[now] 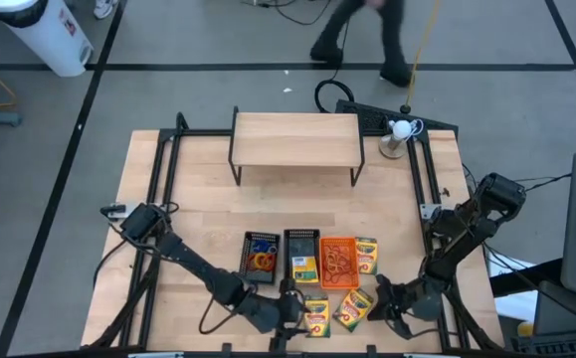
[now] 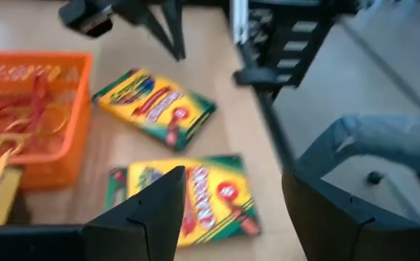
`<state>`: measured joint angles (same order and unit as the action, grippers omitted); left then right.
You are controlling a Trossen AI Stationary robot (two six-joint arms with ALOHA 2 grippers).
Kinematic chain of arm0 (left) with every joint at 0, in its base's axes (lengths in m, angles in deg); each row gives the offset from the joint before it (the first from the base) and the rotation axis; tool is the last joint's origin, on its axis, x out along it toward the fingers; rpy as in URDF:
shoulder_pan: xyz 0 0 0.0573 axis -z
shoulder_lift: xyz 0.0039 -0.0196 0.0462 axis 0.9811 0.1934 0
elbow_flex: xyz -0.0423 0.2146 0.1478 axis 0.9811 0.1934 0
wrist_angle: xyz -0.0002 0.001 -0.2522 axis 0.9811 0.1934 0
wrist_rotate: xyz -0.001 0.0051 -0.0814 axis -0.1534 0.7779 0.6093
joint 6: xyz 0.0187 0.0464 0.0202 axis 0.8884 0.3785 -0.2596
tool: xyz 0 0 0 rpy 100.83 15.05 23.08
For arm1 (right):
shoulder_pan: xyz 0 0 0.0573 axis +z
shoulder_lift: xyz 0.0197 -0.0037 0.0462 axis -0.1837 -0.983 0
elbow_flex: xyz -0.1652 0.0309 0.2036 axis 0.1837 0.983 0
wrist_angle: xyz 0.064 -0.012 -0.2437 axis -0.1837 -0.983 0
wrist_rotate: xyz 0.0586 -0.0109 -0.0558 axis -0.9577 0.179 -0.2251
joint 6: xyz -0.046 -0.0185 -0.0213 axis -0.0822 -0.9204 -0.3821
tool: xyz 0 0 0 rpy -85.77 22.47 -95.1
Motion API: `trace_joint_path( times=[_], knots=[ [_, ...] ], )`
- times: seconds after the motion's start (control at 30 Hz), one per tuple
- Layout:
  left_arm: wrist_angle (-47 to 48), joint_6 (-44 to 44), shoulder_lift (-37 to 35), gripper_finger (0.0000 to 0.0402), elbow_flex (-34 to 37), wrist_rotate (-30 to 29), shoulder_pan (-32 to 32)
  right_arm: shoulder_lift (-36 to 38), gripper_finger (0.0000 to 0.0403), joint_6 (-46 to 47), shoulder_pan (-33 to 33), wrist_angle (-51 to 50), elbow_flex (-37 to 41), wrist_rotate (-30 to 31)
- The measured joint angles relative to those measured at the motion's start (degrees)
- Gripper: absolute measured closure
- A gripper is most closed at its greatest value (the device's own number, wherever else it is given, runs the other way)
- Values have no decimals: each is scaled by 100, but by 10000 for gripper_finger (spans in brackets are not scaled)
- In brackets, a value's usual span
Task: Pick & Place Office Desk Supplies
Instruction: Put the crayon box into the right black bin
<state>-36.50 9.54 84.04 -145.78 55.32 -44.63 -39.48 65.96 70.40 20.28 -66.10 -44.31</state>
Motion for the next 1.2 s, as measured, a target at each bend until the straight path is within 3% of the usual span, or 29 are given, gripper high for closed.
trace_joint_path(
  times=[0.27,0.4,1.2],
  knots=[
    [965,-450,0,172,-25,-450,-12,-2,394,346,4,-430,0,21],
    [986,-426,0,172,-24,-653,-35,-2,394,437,4,-548,0,143],
    [873,-433,0,172,-25,-341,-254,0,394,1097,-16,-1045,0,144]
  ],
)
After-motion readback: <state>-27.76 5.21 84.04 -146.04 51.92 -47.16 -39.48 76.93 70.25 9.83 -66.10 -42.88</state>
